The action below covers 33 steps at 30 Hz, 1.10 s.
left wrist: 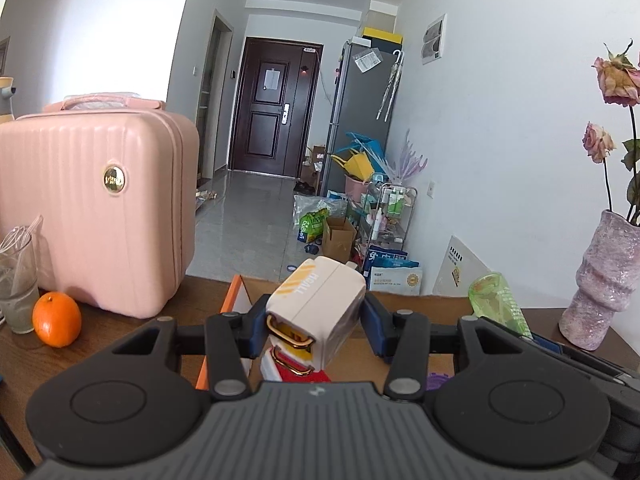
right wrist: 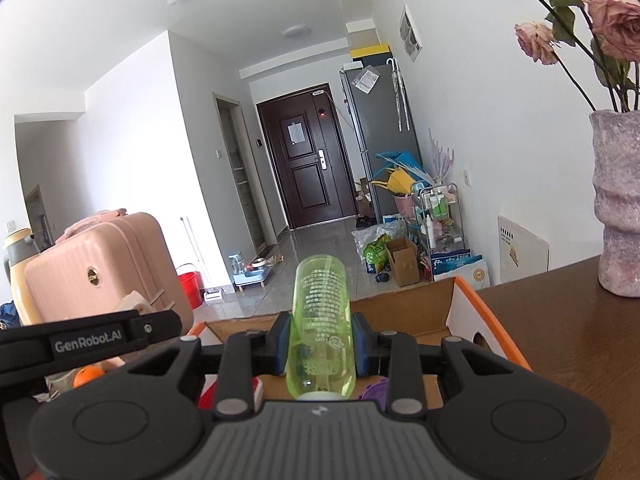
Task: Organize rigid objects
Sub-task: 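Carry the plug adapter and green bottle over the red box with both tools, then open both tools to drop the adapter and green bottle into the box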
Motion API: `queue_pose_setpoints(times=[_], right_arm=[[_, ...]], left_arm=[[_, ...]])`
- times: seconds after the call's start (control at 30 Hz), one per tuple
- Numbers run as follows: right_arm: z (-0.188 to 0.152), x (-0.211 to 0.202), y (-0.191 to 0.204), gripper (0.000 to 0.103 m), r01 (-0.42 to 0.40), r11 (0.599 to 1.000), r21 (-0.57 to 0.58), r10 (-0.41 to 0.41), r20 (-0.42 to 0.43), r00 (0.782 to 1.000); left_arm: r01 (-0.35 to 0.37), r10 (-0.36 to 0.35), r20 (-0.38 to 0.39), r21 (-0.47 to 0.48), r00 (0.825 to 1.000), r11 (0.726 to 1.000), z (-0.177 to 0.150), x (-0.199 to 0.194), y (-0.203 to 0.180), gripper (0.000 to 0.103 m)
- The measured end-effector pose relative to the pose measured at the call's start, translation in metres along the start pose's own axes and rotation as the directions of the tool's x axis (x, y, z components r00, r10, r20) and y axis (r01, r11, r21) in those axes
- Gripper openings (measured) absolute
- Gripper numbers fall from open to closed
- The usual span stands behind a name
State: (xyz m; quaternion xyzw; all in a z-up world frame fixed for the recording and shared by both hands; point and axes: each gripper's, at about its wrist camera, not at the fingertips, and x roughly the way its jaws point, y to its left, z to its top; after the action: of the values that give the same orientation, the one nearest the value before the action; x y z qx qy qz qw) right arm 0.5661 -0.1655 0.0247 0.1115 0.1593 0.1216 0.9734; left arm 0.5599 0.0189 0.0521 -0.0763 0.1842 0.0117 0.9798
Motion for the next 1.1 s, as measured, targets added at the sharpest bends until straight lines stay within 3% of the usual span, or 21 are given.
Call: queue_pose_setpoints(times=[0.1,0.2,0.23,0.27,0.3,0.33,0.37,0.53,1.1], right_arm=[[0.002,0.015,-0.002,0.030,0.012,1.000,-0.028,-0.013,-0.035,0.999],[-0.001,0.028,-0.006,0.031,0.054,0.998,-0.045,-0.059,-0.117,0.991],[-0.003,0.030,-0.007,0.033,0.068,0.997,-0.048,-0.074,-0.126,0.989],[-0.003,0.030,-0.007,0.038,0.089,0.994,-0.056,-0.096,-0.128,0.987],[-0.003,0.030,-0.007,0.056,0.110,0.991,-0.073,-0.119,-0.128,0.985],[-0.003,0.028,-0.006,0.079,0.123,0.988,-0.093,-0.133,-0.119,0.984],[-0.003,0.025,-0.006,0.087,0.135,0.985,-0.111,-0.146,-0.104,0.984],[-0.003,0.018,-0.008,0.103,0.164,0.976,-0.140,-0.179,-0.094,0.979],[-0.008,-0.020,-0.004,0.103,0.148,0.970,-0.191,-0.164,-0.071,0.984]], left_arm=[[-0.001,0.001,-0.002,0.017,1.000,1.000,0.001,0.008,-0.003,0.048],[-0.001,0.004,-0.063,0.056,0.998,0.998,-0.004,0.022,-0.008,0.051],[-0.008,0.012,-0.074,0.055,0.997,0.998,-0.005,0.023,-0.008,0.057],[-0.023,0.027,-0.071,0.053,0.997,0.998,-0.006,0.023,-0.007,0.081],[-0.047,0.050,-0.054,0.057,0.997,0.997,-0.006,0.020,-0.008,0.102],[-0.079,0.081,-0.027,0.060,0.996,0.995,-0.006,0.016,-0.007,0.103],[-0.099,0.100,-0.007,0.065,0.995,0.993,-0.005,0.012,-0.006,0.103],[-0.107,0.108,-0.029,0.039,0.994,0.994,-0.004,0.009,0.005,0.103],[-0.109,0.110,-0.037,0.041,0.993,0.993,-0.011,-0.025,0.014,0.103]])
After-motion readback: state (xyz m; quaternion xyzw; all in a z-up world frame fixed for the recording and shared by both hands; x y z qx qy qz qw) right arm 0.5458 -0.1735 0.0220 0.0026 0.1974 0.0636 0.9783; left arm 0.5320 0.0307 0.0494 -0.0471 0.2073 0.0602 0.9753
